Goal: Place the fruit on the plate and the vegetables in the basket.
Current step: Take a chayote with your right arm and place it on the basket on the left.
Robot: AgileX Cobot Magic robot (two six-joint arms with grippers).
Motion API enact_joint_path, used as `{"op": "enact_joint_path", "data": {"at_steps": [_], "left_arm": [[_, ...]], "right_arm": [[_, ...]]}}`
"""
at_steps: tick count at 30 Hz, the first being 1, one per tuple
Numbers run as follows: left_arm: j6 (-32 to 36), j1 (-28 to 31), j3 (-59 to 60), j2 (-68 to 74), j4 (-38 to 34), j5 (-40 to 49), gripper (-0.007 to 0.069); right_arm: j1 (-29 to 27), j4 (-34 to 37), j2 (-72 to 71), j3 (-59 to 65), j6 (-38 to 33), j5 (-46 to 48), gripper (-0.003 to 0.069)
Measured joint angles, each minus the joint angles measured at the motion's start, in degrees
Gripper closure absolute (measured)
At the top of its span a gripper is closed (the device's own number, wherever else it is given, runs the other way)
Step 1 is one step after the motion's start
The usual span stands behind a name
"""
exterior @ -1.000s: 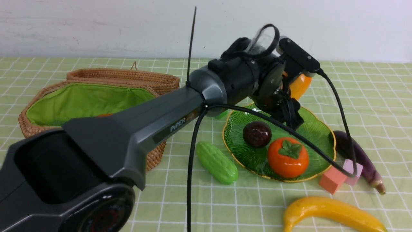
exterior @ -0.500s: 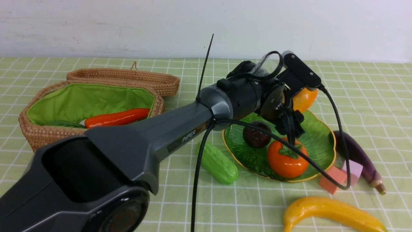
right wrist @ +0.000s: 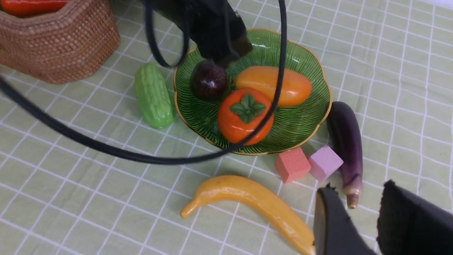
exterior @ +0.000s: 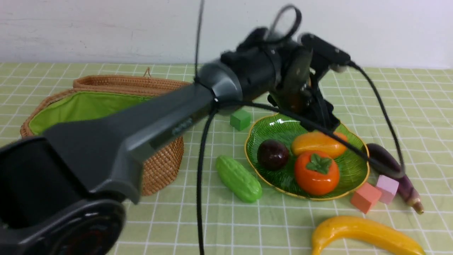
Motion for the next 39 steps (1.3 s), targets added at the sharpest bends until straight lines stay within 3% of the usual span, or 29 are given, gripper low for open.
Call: {"op": "enact_joint_path", "data": {"at_steps": [3, 4, 5, 7, 14, 19, 20, 22, 26, 29, 34, 39], "left_arm": [[-1.63, 0.00, -0.05, -6.07, -0.41, 8.54, 0.0435], [-2.09, 0.00, -0.19, -10.19, -0.50, 13.33, 0.0549], [-2.40, 0.00, -0.23, -12.61, -0.50, 16.33, 0.0613], [-3.98, 0.00, 0.01, -16.76, -0.13, 19.80, 0.0638], [-6.81, 0.00, 10.81, -33.19, 0.71, 20.59, 0.0638], [-11.22, 0.00, 32.53, -51.36, 1.60, 17.14, 0.0638], [-11.36, 0.00, 32.53, -51.36, 1.62, 17.14, 0.0638], [-12.68, 0.00, 46.08, -61.31, 1.88, 12.55, 0.0638], [-14.09, 0.00, 61.44, -73.03, 1.63, 6.98, 0.0638], [-15.54, 0.00, 71.22, -81.18, 1.57, 0.72, 0.0638], [-16.07, 0.00, 77.94, -90.02, 1.39, -6.15, 0.0638], [-16.48, 0.00, 78.37, -93.54, 1.21, -6.69, 0.0638]], "right_arm": [[0.00, 1.25, 0.29, 0.00, 0.00, 0.06, 0.0447], [0.00, 2.52, 0.81, 0.00, -0.22, 0.11, 0.0447], [0.00, 3.78, 1.45, 0.00, -0.81, 0.27, 0.0447], [0.00, 5.48, 2.73, 0.00, -2.20, 0.51, 0.0445], [0.00, 15.20, 10.29, 0.00, -8.02, 0.53, 0.0440], [0.00, 24.03, 20.94, -0.05, -14.95, -5.38, 0.0433], [0.00, 24.38, 21.94, -0.15, -15.49, -5.59, 0.0433], [0.05, 28.34, 28.74, -1.46, -18.54, -7.30, 0.0422], [0.12, 32.51, 38.90, -6.60, -22.38, -8.12, 0.0410], [0.21, 33.31, 46.43, -12.05, -23.76, -8.51, 0.0406], [0.21, 33.08, 55.33, -21.11, -23.97, -8.97, 0.0383], [0.21, 32.08, 64.79, -29.79, -24.84, -8.97, 0.0295]]}}
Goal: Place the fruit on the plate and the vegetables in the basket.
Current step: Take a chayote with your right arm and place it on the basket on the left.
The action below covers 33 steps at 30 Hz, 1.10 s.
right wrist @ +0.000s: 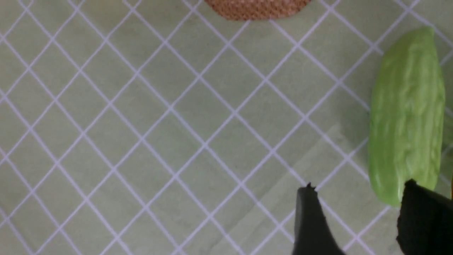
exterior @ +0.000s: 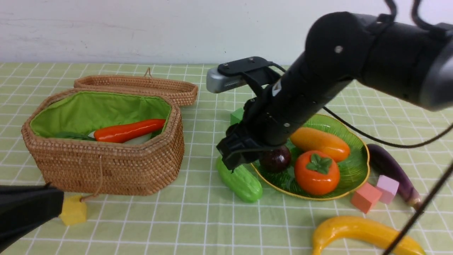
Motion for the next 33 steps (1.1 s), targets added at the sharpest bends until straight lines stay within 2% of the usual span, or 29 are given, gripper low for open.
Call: {"op": "enact_joint_path", "data": {"at_steps": [5, 10, 13, 27, 31, 33], "left_arm": [[-0.32, 0.00, 0.08, -0.43, -0.06, 1.17, 0.0638], [-0.36, 0.00, 0.06, -0.43, -0.06, 4.31, 0.0638], [-0.36, 0.00, 0.06, -0.43, -0.12, 5.14, 0.0638], [-0.36, 0.00, 0.06, -0.43, -0.16, 5.12, 0.0638], [-0.36, 0.00, 0.06, -0.43, -0.06, 5.12, 0.0638], [-0.36, 0.00, 0.06, -0.43, 0.22, 5.12, 0.0638]], "right_arm": [[0.11, -2.50, 7.65, -6.18, -1.54, -0.16, 0.0193], [0.11, -10.09, 17.02, -12.61, -1.92, -0.16, 0.0071], [0.11, -11.91, 19.33, -13.93, -1.92, 0.09, 0.0052], [0.41, -12.55, 25.02, -14.91, -1.97, 1.01, 0.0078], [0.73, -13.04, 25.54, -15.02, -2.02, 1.07, 0.0129], [0.73, -13.33, 25.54, -15.02, -2.08, 1.07, 0.0189]]}}
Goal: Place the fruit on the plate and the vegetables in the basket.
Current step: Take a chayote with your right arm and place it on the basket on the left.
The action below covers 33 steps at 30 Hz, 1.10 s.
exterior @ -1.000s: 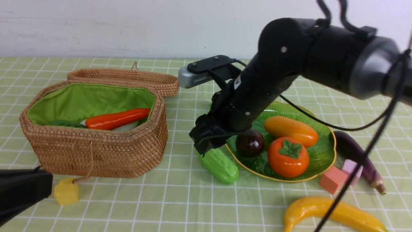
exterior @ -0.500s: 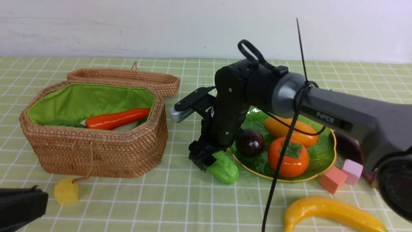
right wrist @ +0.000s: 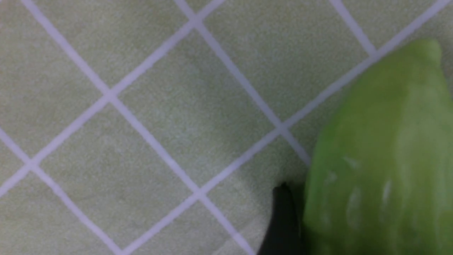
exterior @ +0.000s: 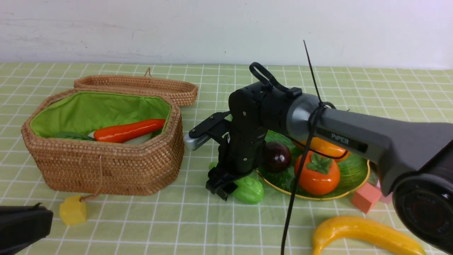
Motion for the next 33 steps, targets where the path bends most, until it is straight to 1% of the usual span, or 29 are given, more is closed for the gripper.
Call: {"op": "enact_joint_path", "data": {"at_steps": [1, 8, 12, 27, 29, 32, 33], "left_arm": [[-0.23, 0.00, 0.00, 0.00, 0.25, 0.00, 0.0638], [-0.79, 0.00, 0.00, -0.11, 1.73, 2.42, 0.0638], [-0.81, 0.00, 0.00, -0.48, 1.73, 5.30, 0.0638], [-0.81, 0.00, 0.00, -2.50, 1.50, 6.93, 0.0638], [-1.05, 0.00, 0.00, -2.50, 2.37, 6.69, 0.0638], [-3.43, 0.00, 0.00, -2.50, 6.07, 5.79, 0.0638], [-3.43, 0.00, 0.00, -2.50, 6.07, 5.71, 0.0638]], "right_arm": [[0.00, 0.00, 0.00, 0.00, 0.00, 0.00, 0.0214], [0.00, 0.21, 0.01, 0.00, -0.04, 0.78, 0.0215], [0.00, 2.12, -0.94, 0.00, -0.04, 3.92, 0.0215], [0.00, 4.79, -4.35, 0.00, 0.87, 6.51, 0.0215], [0.00, 5.17, -5.24, 0.00, 1.12, 6.84, 0.0215], [0.00, 6.34, -6.81, -1.55, 1.22, 6.83, 0.0215], [0.00, 6.58, -6.91, -1.74, 1.22, 6.71, 0.0215]]}}
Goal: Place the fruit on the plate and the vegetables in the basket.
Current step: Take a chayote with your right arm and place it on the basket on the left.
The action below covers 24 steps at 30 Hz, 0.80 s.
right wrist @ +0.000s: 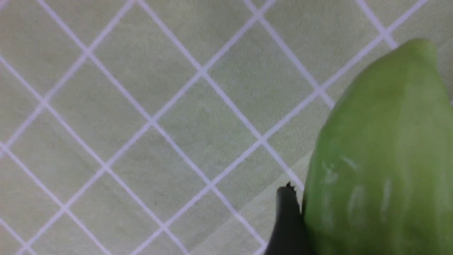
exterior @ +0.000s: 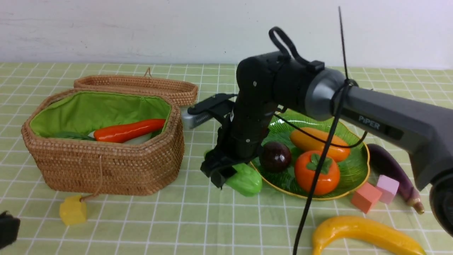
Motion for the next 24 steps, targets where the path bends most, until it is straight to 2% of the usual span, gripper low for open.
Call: {"op": "enact_joint_path", "data": {"at_steps": [6, 8, 14, 19, 24], "left_arm": [[-9.11, 0.00, 0.00, 0.00, 13.14, -0.73, 0.0638], [-14.54, 0.00, 0.00, 0.00, 19.69, -0.89, 0.0638], [-22.87, 0.00, 0.00, 0.00, 31.13, -1.84, 0.0638], [-25.13, 0.00, 0.00, 0.00, 33.89, -2.57, 0.0638], [-25.46, 0.00, 0.00, -0.10, 34.69, -2.57, 0.0638]], "right_arm": [[0.67, 7.35, -1.23, -7.92, -2.97, -5.23, 0.0215], [2.33, 11.00, -1.30, -11.28, -6.81, -9.84, 0.0215], [7.21, 15.18, -1.40, -14.72, -15.45, -22.16, 0.0215], [9.98, 16.01, -0.25, -14.78, -21.07, -31.50, 0.0215], [10.35, 16.89, 2.70, -14.78, -23.18, -36.30, 0.0215]]}}
